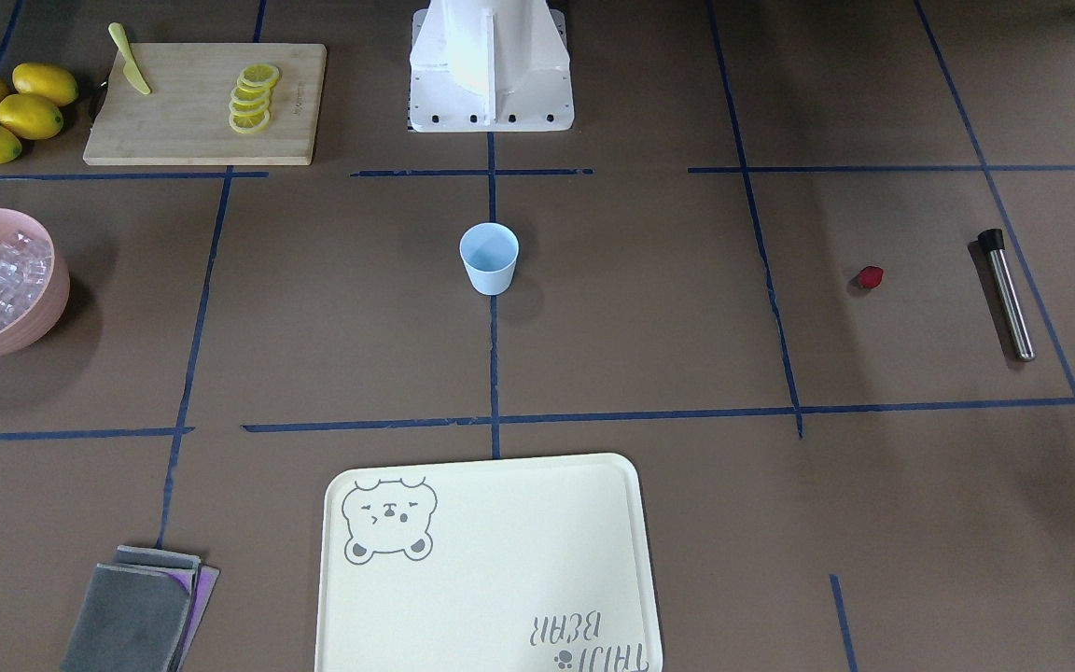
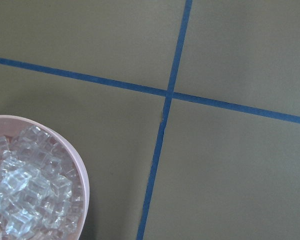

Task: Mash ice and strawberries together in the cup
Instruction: 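Move the right gripper down over the pink bowl of ice cubes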

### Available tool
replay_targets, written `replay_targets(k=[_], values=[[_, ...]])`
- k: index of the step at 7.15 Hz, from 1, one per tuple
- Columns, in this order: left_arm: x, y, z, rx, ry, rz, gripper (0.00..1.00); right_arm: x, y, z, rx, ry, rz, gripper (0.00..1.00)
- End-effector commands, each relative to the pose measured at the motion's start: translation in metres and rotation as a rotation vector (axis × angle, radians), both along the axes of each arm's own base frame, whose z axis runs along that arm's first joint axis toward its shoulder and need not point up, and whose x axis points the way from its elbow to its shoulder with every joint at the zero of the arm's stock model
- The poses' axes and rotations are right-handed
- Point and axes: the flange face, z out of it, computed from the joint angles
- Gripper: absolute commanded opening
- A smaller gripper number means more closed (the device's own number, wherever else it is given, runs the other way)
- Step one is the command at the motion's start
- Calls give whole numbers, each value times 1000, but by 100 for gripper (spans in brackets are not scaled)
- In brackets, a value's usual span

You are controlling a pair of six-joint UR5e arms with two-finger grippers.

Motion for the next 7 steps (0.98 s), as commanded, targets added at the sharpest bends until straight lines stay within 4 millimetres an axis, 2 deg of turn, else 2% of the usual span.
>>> replay_targets(k=[1, 2, 4, 6, 7], values=[[0, -5, -5, 16, -7, 6, 100, -1, -2, -17, 4, -6, 33, 99], [0, -9, -10, 26, -11, 8, 100, -2, -3, -24, -6, -11, 51, 99], [1, -10, -11, 23, -9, 6, 100, -10, 2, -53, -24, -18, 99, 99], [1, -10, -12, 26, -8, 5, 100, -47, 21, -76, -109, -20, 136, 98], [1, -10, -12, 27, -8, 7, 100, -55, 37, -85, -99, -19, 123, 97]])
